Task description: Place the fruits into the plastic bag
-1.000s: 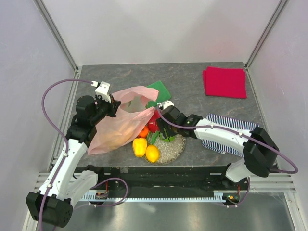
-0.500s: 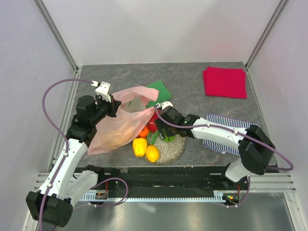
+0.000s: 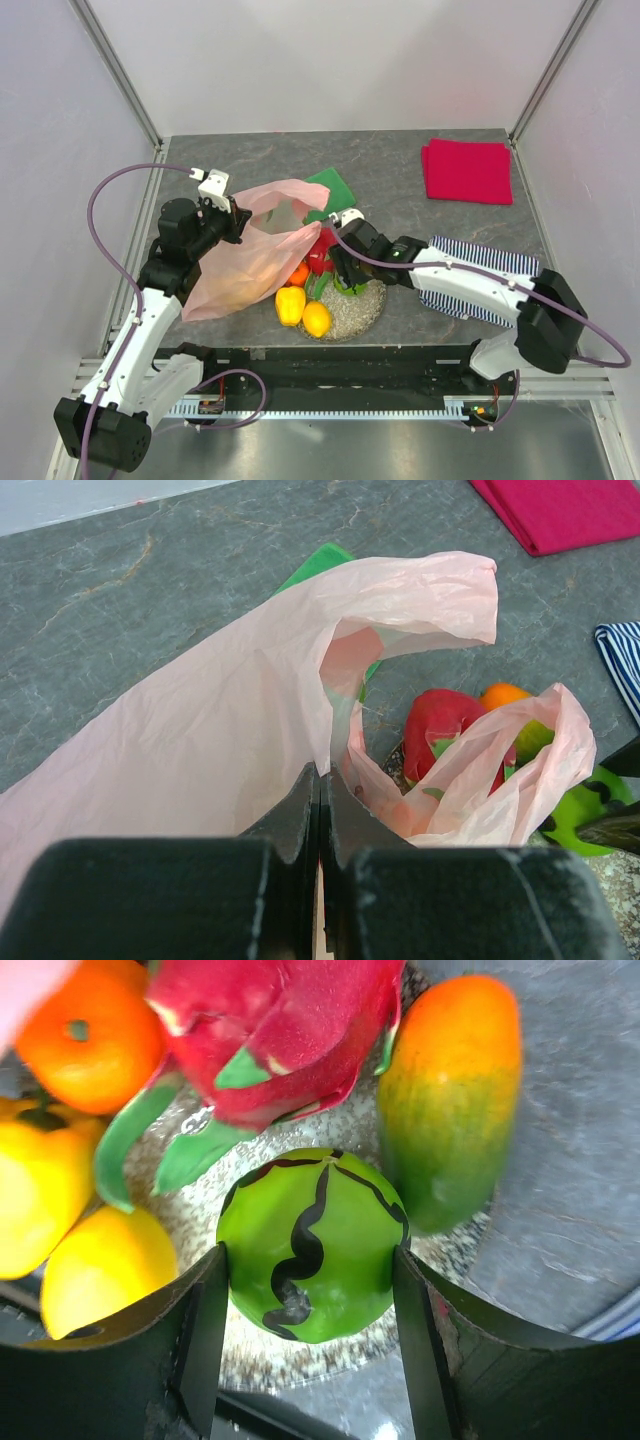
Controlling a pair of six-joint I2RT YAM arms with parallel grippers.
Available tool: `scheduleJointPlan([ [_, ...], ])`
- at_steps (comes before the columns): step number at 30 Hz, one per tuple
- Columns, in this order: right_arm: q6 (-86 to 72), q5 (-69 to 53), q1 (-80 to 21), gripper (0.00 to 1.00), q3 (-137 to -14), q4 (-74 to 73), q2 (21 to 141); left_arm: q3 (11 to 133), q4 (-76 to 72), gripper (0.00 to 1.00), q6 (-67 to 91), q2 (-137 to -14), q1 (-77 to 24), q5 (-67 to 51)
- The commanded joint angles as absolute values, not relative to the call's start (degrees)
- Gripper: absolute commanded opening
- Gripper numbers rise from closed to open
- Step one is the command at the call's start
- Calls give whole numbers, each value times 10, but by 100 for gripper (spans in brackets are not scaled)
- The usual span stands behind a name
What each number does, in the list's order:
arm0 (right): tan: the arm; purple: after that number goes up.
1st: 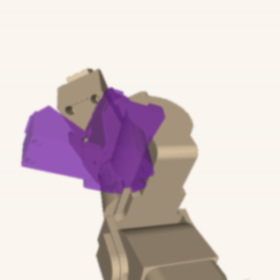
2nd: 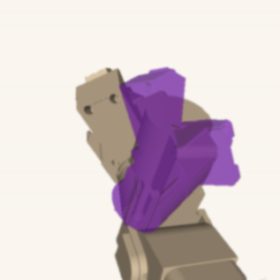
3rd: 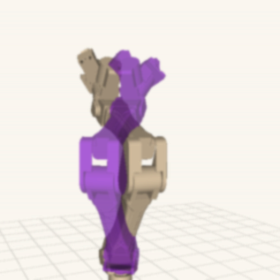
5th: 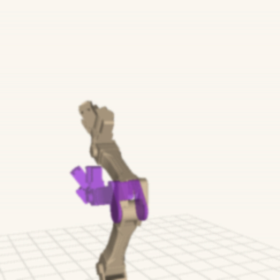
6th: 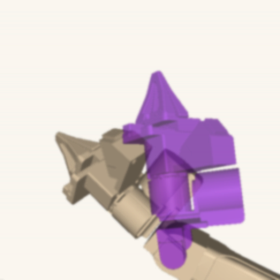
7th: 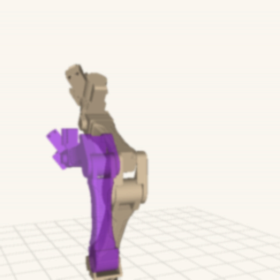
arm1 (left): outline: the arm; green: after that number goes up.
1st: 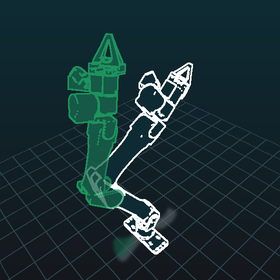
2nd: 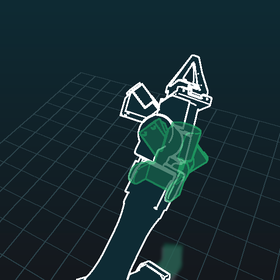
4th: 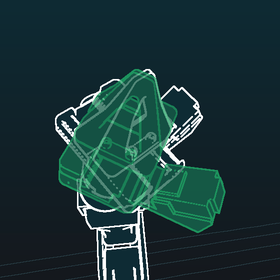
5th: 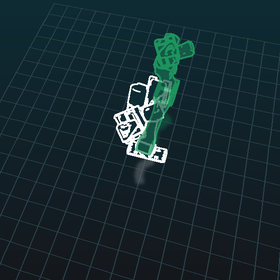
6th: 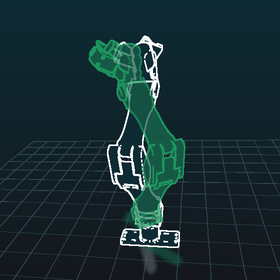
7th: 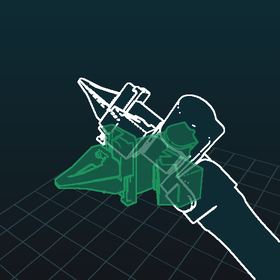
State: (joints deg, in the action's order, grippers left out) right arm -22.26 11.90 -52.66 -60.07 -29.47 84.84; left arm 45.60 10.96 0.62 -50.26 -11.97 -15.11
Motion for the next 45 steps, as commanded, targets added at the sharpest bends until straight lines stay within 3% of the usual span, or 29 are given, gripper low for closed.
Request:
scheduleJointPlan([
  [1, -196, 124, -529, 40, -653, -337, 781, 477, 98, 2, -4, -503, -119, -149],
  [7, -176, 152, -514, 38, -709, -328, 727, 478, 98, 1, -5, -503, -120, -155],
  [13, -170, 142, -503, 36, -736, -157, 723, 478, 98, 2, -5, -501, -120, -156],
  [20, -174, 77, -503, 34, -800, -36, 853, 478, 98, 2, -5, -504, -121, -155],
  [33, -230, -47, -508, 32, -842, -4, 1007, 478, 98, 1, -4, -507, -122, -159],
  [45, -249, -130, -539, 38, -917, 2, 1124, 477, 98, 2, -5, -504, -123, -152],
])
